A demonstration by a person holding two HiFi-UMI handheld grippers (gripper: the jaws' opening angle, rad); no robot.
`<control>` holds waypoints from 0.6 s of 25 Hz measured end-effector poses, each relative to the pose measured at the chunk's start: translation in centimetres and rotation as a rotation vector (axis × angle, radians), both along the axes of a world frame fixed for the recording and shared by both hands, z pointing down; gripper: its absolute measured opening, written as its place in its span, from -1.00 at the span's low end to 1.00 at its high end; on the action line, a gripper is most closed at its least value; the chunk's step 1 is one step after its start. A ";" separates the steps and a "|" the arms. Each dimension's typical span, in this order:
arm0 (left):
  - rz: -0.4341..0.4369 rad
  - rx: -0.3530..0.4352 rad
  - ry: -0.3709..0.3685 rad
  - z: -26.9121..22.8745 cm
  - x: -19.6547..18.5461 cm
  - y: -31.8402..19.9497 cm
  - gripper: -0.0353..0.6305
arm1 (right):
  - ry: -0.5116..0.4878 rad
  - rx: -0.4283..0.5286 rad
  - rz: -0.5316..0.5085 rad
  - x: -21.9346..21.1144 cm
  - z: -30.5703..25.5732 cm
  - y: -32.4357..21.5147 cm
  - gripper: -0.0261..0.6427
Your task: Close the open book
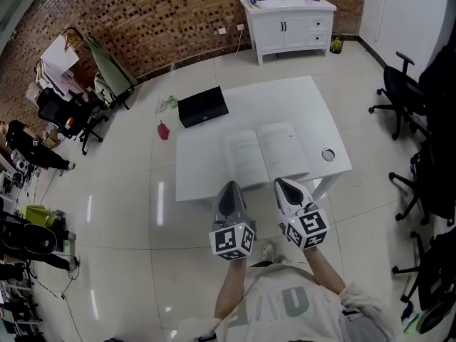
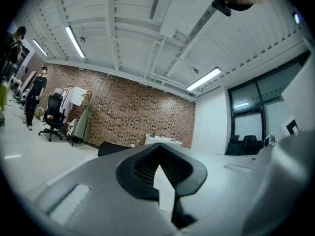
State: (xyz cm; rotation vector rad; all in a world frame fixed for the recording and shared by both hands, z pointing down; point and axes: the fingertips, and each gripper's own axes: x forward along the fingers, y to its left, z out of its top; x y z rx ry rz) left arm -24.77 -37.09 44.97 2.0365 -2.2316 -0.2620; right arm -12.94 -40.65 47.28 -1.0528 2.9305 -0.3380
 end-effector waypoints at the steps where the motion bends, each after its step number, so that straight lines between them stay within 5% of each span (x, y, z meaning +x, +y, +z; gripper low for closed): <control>1: 0.004 -0.003 0.002 0.1 -0.1 -0.2 -0.86 | 0.002 0.001 0.001 -0.2 0.0 -0.2 -0.93; 4: 0.028 0.002 0.030 0.3 -0.4 -1.0 -0.86 | 0.003 0.006 0.012 -0.5 0.1 -1.2 -0.93; 6: 0.048 0.042 0.140 0.6 -0.8 -1.6 -0.86 | -0.006 -0.004 0.027 -0.7 0.4 -1.9 -0.93; 11: 0.047 0.161 0.674 5.8 -3.6 -2.0 -0.84 | 0.030 0.023 0.043 -1.8 0.5 -1.8 -0.93; 13: 0.045 0.176 0.837 8.7 -4.0 -2.2 -0.53 | 0.037 0.011 0.051 -1.9 0.7 -1.8 -0.93; 15: 0.018 0.195 0.978 11.4 -4.3 -2.2 -0.48 | 0.042 -0.017 0.067 -1.6 1.4 -1.9 -0.93</control>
